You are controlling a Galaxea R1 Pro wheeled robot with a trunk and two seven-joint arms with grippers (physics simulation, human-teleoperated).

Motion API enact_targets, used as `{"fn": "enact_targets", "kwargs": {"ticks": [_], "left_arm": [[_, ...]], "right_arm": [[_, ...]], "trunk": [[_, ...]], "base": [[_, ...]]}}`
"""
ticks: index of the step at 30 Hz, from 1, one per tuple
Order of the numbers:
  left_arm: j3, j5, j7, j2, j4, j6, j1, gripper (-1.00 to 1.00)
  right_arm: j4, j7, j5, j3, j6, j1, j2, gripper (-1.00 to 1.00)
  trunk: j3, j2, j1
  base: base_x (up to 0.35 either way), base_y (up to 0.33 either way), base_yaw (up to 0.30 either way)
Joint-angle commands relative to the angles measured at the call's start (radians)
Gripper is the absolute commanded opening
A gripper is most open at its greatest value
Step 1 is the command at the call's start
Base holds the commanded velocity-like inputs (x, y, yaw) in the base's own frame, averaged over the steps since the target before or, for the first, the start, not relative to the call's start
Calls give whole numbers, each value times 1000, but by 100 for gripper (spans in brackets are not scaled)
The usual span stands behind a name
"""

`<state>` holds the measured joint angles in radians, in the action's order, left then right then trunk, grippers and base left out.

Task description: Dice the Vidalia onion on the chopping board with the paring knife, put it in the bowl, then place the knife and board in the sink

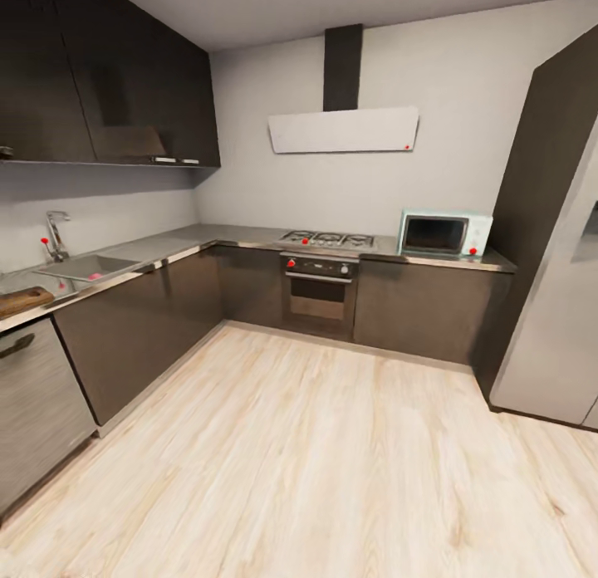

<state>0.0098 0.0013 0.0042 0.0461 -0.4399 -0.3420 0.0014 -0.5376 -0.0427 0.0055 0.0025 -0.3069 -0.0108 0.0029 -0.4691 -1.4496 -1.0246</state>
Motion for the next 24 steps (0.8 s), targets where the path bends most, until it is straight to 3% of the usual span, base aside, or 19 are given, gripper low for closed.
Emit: {"fn": "enact_targets", "kwargs": {"ticks": [1, 24], "left_arm": [[1, 0, 0, 0, -1, -2, 0, 100], [1, 0, 0, 0, 0, -2, 0, 100]], "right_arm": [[1, -3, 1, 0, -3, -1, 0, 100], [1, -3, 1, 1, -3, -1, 0, 100]], "trunk": [[-1, 0, 0], [-1, 0, 0]], "base": [[240, -210, 277], [241, -209, 277]]}}
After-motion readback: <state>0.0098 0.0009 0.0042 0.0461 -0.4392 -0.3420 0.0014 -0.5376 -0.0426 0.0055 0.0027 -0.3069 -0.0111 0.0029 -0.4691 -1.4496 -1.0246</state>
